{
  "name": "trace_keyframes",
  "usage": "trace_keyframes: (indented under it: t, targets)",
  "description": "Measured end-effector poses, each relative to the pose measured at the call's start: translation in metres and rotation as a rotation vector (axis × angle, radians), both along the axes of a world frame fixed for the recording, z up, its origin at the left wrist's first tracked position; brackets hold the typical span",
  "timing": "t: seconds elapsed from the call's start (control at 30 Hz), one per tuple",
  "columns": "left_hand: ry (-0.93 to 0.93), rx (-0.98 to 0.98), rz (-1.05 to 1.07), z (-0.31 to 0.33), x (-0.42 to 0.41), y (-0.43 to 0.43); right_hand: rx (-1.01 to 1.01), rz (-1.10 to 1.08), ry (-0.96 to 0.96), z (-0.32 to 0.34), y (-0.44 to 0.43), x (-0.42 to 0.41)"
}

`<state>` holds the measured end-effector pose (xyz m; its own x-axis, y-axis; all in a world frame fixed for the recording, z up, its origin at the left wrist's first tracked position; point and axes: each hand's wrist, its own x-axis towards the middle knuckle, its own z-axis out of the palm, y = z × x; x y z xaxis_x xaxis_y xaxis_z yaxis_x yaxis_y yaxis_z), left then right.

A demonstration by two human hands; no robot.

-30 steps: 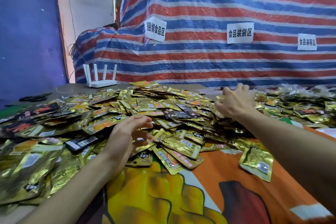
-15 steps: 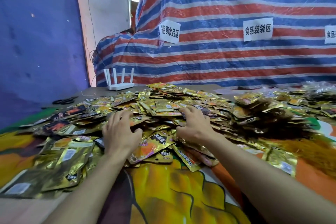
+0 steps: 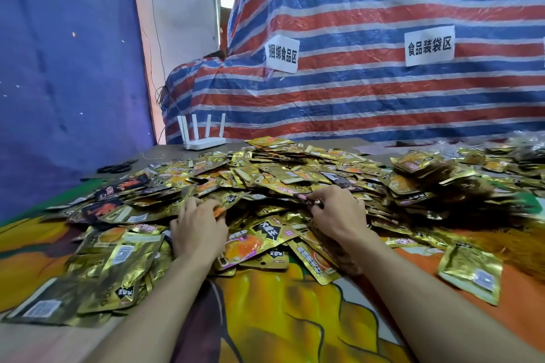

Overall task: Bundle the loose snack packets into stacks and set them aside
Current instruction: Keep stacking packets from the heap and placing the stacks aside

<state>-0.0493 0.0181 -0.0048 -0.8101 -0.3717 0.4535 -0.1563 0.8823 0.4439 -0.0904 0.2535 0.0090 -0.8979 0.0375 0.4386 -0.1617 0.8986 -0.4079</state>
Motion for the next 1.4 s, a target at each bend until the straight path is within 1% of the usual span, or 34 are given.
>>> trace_keyframes:
  t: [0.13, 0.33, 0.43, 0.57, 0.7, 0.83, 0.9, 0.93, 1.03, 1.1, 1.17, 1.27, 1.33, 1.4]
  targets:
    - [-0.005, 0.027, -0.051, 0.0, 0.0, 0.002, -0.062, 0.011, 0.071, 0.005, 0.002, 0.004]
    - [0.066, -0.065, 0.001, -0.003, -0.001, 0.002, -0.124, 0.074, 0.14, 0.01, -0.001, 0.014]
    - [0.062, -0.1, -0.055, -0.005, -0.002, 0.002, -0.184, 0.117, 0.158, 0.012, -0.001, 0.016]
    - [0.055, -0.097, -0.119, -0.006, -0.001, 0.007, -0.377, 0.203, 0.254, 0.014, -0.003, 0.019]
    - [0.15, -0.177, -0.101, -0.005, 0.001, 0.012, -0.629, 0.296, 0.315, 0.017, -0.006, 0.024]
    - [0.165, -0.203, -0.129, -0.002, 0.004, 0.015, -0.839, 0.332, 0.383, 0.02, -0.011, 0.027]
    - [0.203, -0.106, -0.162, 0.0, 0.006, 0.017, -0.995, 0.309, 0.393, 0.021, -0.011, 0.026]
    - [0.245, -0.017, -0.177, 0.002, 0.008, 0.017, -1.06, 0.28, 0.403, 0.022, -0.01, 0.025]
    - [0.46, 0.251, -0.24, 0.01, 0.01, 0.014, -1.207, 0.158, 0.451, 0.024, -0.004, 0.019]
    - [0.603, 0.376, -0.313, 0.016, 0.013, 0.013, -1.291, 0.087, 0.466, 0.025, 0.0, 0.015]
    - [0.682, 0.523, -0.39, 0.022, 0.019, 0.018, -1.364, 0.061, 0.46, 0.025, 0.002, 0.011]
    - [0.687, 0.811, -0.452, 0.028, 0.024, 0.027, -1.435, 0.058, 0.372, 0.024, 0.002, 0.007]
    - [0.636, 1.016, -0.536, 0.032, 0.025, 0.031, -1.462, 0.083, 0.28, 0.022, -0.001, 0.005]
    - [0.544, 1.26, -0.633, 0.035, 0.024, 0.033, -1.449, 0.088, 0.207, 0.019, -0.005, 0.004]
